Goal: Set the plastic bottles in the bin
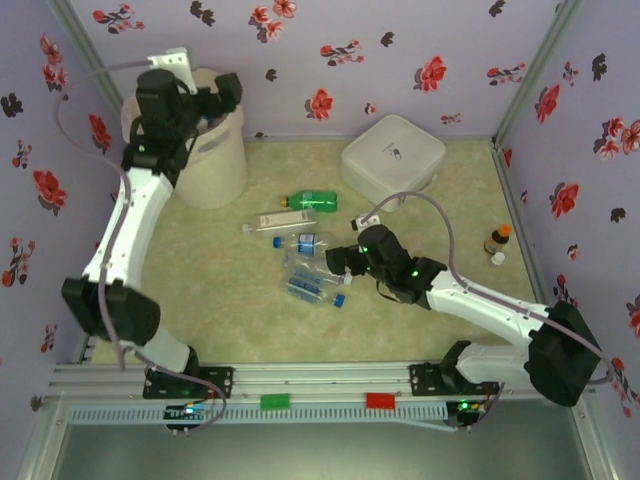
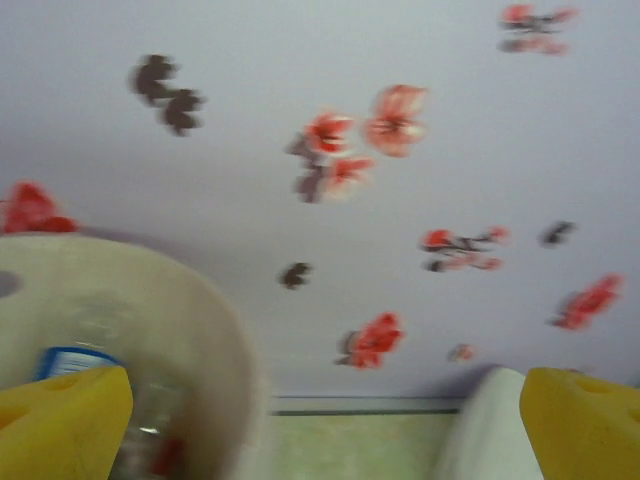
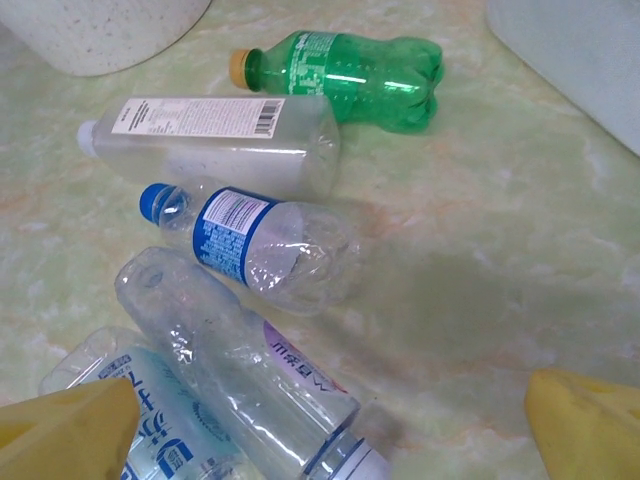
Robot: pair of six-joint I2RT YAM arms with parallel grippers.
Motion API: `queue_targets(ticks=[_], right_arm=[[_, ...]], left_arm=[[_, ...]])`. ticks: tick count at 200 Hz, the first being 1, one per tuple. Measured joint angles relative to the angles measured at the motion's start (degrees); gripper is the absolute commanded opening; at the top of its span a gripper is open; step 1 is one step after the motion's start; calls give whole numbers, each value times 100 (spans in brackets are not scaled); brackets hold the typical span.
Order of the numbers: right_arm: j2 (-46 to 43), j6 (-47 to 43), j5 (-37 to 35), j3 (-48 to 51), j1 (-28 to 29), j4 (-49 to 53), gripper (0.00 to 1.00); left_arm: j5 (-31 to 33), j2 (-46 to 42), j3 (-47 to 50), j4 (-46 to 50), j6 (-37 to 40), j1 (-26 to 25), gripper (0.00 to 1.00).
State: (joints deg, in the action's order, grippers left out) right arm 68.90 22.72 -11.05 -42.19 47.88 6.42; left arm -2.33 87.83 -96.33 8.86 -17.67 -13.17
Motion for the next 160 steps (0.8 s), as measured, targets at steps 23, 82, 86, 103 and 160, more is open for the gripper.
queue_targets(ticks=[23,82,86,103,160], right_arm=[[101,-17,214,-87,0,68,100],[310,-111,741,-192,0,361,100],[326,-118,780,-192,0,382,100],[409,-129,949,-192,0,459,98],[1062,-238,1781,-262,17,608,84]], left_arm=[[-94,-745,1172,-422,-44,-509,100],[-140,-1405,3423,-566,-660,-1056,100],[-140,-1440,3554,-564,-719,-1058,100],[-131,-1580,4151,-549,-977,-1058,100],[-140,-1617,5451,-658,-1961,-1058,100]])
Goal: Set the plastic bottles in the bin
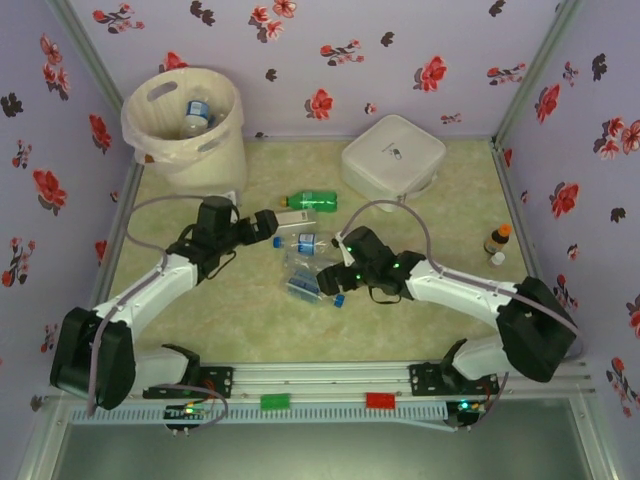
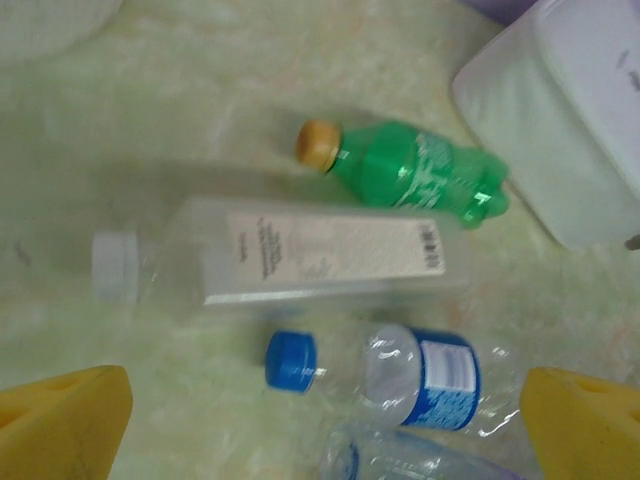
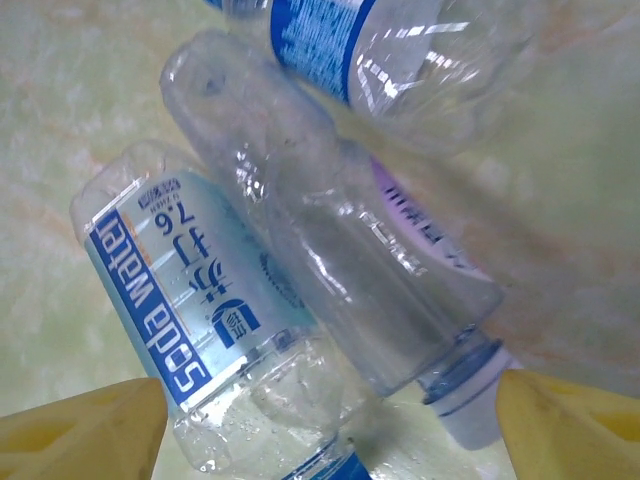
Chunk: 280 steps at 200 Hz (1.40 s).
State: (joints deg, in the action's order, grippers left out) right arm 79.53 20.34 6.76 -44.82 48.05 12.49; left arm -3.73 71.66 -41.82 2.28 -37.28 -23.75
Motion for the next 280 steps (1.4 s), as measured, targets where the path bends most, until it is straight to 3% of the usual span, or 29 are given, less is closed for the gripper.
queue_targets(ticks=[72,167,280], right_arm=[[503,-243,94,-273,546,306,79],[1351,-586,-446,-649,1032,839,68],[1821,-1078,-789,-1084,1340,979,25]], left_arm=[[-214,411,225,-809,-896,-17,100],[-450,966,225,-1178,-1191,-129,100],[-450,879,295,-1211,-1193,181,100]])
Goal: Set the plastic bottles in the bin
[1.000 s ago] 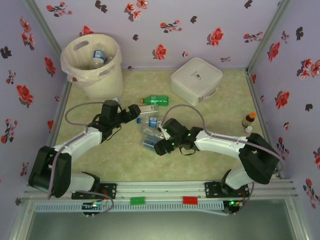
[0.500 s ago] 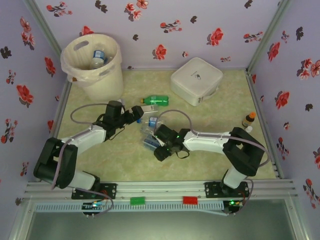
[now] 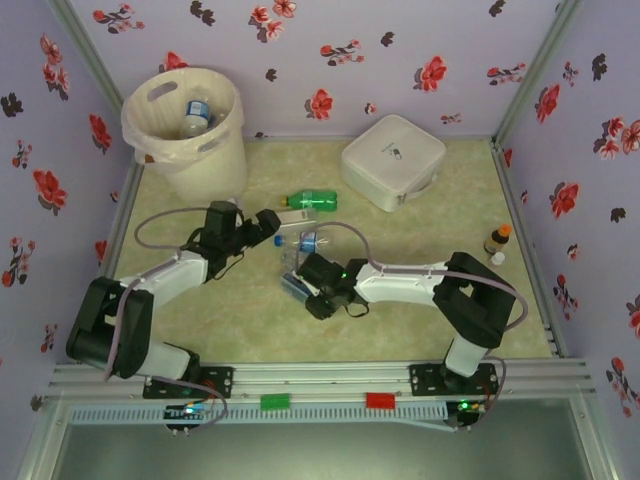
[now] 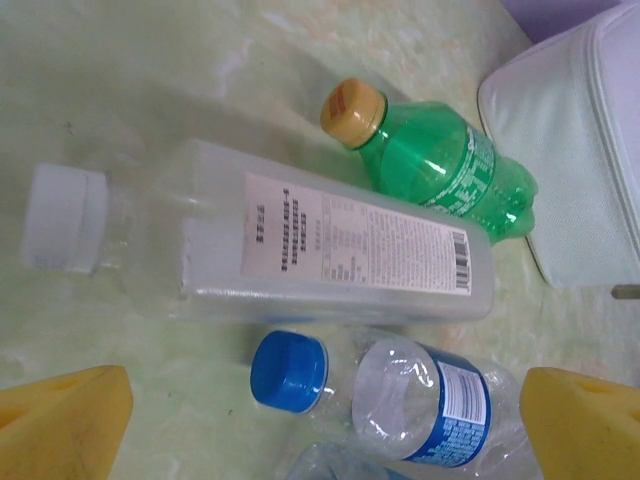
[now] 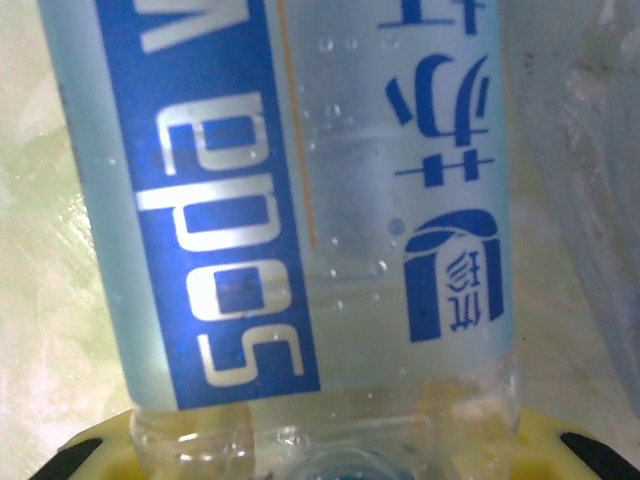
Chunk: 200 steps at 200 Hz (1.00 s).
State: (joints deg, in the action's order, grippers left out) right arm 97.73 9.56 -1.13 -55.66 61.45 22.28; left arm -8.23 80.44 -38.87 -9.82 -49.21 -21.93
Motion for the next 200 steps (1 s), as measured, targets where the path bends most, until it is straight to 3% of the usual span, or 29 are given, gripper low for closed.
queue_targets(ticks=[35,72,118,158,200], right_arm=[[-214,-20,-17,20,2,13,19],[-1084,-13,-131,70,-42,-175,13],[-1722,199,-83,273,-529,-852,13],[-1910,514,162,435,-1001,-1504,13],[-1908,614,376,409,-1099,-1930,14]], left_arm=[[2,-374,-2,57,2,85,100],[4,-966,-109,238,4,101,100],[9,-1648,-221,249,2,15,100],[22,-1703,-216,-223,-107,-557,100],[0,-1137,-216,-994,-289,-1132,100]])
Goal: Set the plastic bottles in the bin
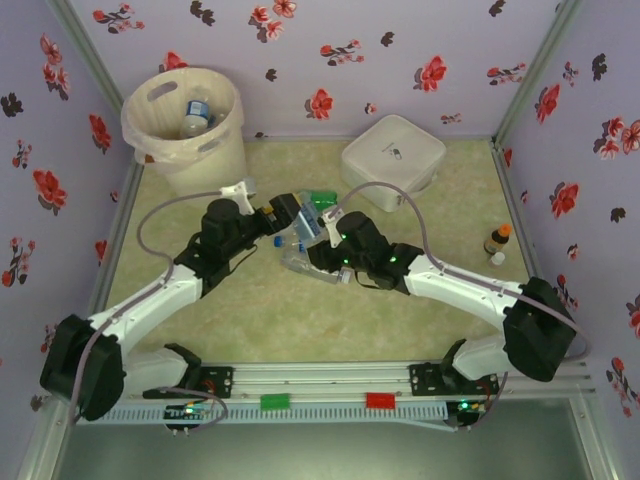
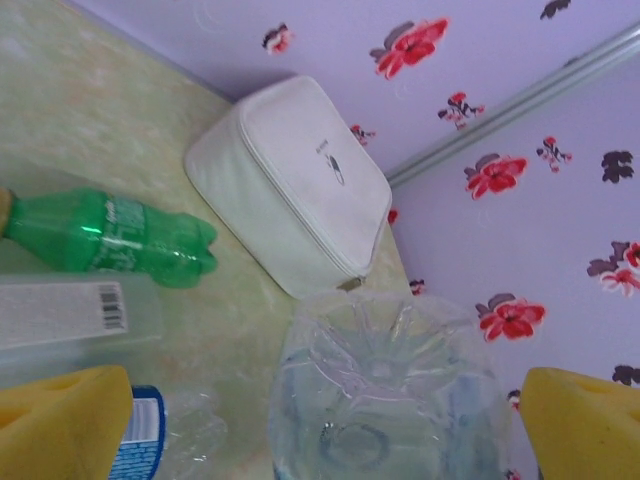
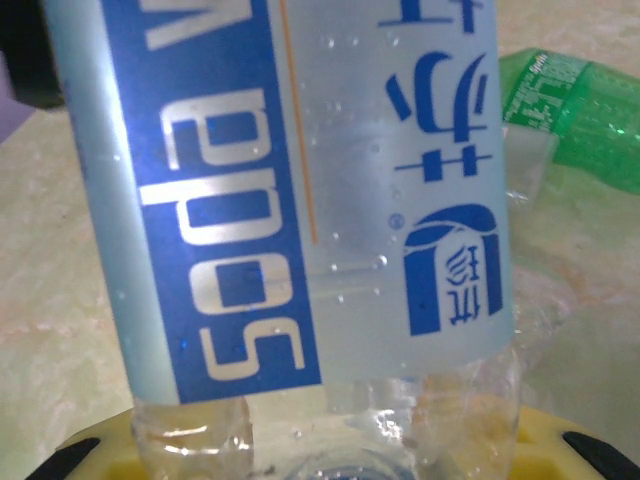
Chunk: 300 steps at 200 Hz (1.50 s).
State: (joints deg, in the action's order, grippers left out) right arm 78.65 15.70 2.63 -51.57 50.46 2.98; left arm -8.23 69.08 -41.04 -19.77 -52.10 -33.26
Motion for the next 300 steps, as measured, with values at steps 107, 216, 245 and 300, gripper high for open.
queue_targets(ticks=[107,216,245,300], right_arm=[[48,146,186,-46,-13,-146,23],[-732,306,-28,229,-28,-581,100],[-1281,289,-428,533,-28,-643,100],[-1235,282,-1235,966,-37,-553,100]], left_arm=[[-535,789,-61,-1110,-337,-201,60],[-704,1099,-1499,-4,363,634,32],[-776,1102,-2476,660,839,1231,32],[-789,1427,-4656,1617,1749,2455,33]])
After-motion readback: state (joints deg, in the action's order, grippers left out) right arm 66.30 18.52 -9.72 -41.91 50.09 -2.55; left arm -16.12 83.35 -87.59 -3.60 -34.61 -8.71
